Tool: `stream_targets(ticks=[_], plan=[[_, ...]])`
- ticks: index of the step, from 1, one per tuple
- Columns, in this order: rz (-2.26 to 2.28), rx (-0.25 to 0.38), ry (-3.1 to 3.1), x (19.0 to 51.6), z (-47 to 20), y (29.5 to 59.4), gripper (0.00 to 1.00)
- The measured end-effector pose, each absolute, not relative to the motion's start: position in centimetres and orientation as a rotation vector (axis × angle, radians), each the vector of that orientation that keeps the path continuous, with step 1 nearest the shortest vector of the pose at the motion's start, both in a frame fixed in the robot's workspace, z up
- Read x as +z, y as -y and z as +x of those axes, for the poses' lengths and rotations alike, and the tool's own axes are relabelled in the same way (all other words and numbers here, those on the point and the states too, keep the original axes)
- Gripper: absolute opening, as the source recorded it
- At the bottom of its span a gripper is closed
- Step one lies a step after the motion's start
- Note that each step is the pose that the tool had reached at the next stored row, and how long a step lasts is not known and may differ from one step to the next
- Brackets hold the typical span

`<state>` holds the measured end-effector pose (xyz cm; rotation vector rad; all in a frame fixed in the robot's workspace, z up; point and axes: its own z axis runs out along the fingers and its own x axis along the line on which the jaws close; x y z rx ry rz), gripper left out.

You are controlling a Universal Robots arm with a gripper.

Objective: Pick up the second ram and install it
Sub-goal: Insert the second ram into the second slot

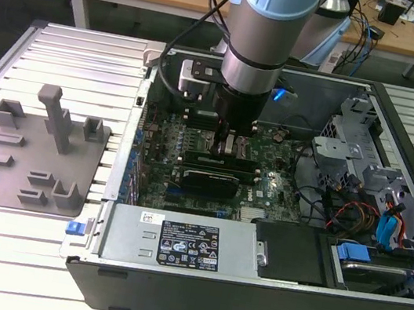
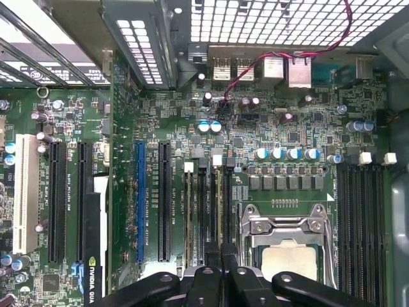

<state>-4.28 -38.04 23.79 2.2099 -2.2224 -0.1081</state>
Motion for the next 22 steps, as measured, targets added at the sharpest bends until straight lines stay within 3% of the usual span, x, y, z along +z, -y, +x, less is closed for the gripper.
stream_targets(ticks=[22], plan=[[2.21, -0.114, 2.229, 23.79, -4.28, 38.04, 0.09]])
